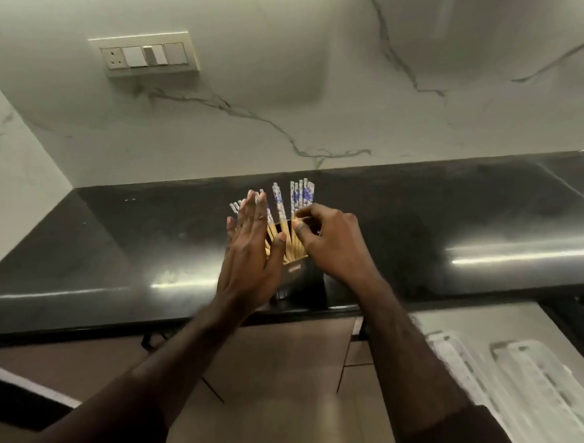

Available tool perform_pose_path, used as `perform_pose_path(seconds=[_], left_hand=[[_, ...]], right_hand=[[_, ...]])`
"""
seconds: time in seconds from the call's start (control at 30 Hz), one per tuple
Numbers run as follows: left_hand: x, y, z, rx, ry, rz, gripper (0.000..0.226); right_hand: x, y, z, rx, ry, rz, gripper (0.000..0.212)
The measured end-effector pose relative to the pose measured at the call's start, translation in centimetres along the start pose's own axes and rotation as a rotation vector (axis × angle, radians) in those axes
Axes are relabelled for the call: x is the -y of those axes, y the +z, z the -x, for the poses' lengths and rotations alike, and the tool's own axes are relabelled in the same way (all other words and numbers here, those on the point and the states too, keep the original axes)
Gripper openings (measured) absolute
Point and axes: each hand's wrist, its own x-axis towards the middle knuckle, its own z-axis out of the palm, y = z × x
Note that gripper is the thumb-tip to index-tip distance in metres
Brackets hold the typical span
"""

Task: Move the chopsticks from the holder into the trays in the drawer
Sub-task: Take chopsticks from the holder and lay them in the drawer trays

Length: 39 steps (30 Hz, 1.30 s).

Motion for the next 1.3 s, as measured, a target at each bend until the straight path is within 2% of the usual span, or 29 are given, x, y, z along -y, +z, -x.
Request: perform_pose_path(seconds=[0.3,0.47,0.73,1.0,1.13,1.3], left_hand=[[8.8,0.4,-5.5,0.031,-0.314,-0.083,0.076],[11.4,1.1,-5.9,0.077,-0.376,-0.017,0.075],[13.7,1.4,-7.2,0.070,-0.447,0.284,0.077],[16.0,1.6,-9.6,0.074,-0.675,0.839,0.085],[16.6,2.0,-10.9,0.108,-0.708,0.959,0.068],[16.7,2.4,-12.0,0.086,-0.678,0.941,0.040]], right_hand=[[-2.6,8.2,-8.7,0.308,0.047,0.023,0.027],[-3.7,11.6,-9.6,0.393,0.067,0.072,0.027],[-3.5,13.6,-10.6,0.341,0.091,0.162,0.022],[-3.0,13.8,-12.1,0.266,0.118,0.214,0.020],[-2.8,13.8,-12.6,0.210,0.134,0.218,0.016],[-2.5,13.8,-13.3,0.162,0.146,0.224,0.014]])
